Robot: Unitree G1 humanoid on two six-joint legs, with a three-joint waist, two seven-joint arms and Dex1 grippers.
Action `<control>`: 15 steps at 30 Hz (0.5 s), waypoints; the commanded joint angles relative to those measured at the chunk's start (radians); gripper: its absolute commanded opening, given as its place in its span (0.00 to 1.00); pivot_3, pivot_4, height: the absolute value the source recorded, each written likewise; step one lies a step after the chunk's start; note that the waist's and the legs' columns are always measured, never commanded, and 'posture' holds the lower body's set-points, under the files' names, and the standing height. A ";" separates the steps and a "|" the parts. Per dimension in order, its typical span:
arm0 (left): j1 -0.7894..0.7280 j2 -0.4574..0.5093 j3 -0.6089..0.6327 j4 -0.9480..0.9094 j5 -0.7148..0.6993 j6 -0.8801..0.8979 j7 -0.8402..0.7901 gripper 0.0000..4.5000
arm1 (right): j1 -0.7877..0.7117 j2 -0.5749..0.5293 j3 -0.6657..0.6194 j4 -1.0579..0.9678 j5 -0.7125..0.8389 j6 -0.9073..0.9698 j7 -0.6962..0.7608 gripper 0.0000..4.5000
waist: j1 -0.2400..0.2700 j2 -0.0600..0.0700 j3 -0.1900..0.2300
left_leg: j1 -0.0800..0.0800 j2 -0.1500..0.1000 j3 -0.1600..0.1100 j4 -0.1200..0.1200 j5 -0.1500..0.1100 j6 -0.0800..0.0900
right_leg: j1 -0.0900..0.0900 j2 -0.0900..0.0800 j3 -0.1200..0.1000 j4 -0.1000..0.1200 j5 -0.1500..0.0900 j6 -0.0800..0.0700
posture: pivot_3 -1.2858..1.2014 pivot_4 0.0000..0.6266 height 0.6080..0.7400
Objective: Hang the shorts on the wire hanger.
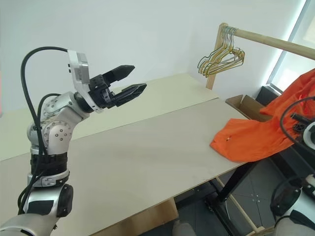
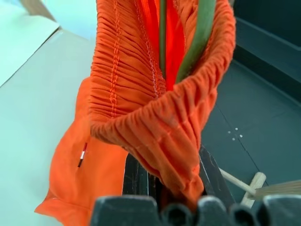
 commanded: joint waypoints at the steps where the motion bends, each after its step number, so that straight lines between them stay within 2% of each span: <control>1: -0.008 0.014 0.007 -0.029 -0.017 -0.003 0.007 0.99 | -0.093 -0.057 -0.025 0.088 -0.051 0.008 -0.032 0.00 | 0.001 0.000 0.000 | 0.000 0.000 0.000 0.000 0.000 0.000 | 0.000 0.000 0.000 0.000 0.000 0.000 | 0.43 0.00 1.00; 8: -0.003 0.023 0.005 -0.038 -0.020 -0.002 -0.001 0.99 | -0.206 -0.109 -0.105 0.346 -0.116 -0.044 -0.055 0.00 | 0.002 0.000 0.000 | -0.001 0.000 0.001 -0.001 0.000 0.000 | 0.001 0.001 0.000 -0.002 0.000 0.000 | 0.43 0.00 1.00; 15: -0.002 0.034 0.004 -0.038 -0.022 -0.003 -0.012 0.99 | -0.189 -0.152 -0.125 0.507 -0.116 -0.160 -0.038 0.00 | 0.002 -0.001 0.002 | 0.002 0.002 0.003 -0.002 0.000 0.001 | 0.008 0.004 0.002 -0.004 0.000 0.001 | 0.44 0.00 1.00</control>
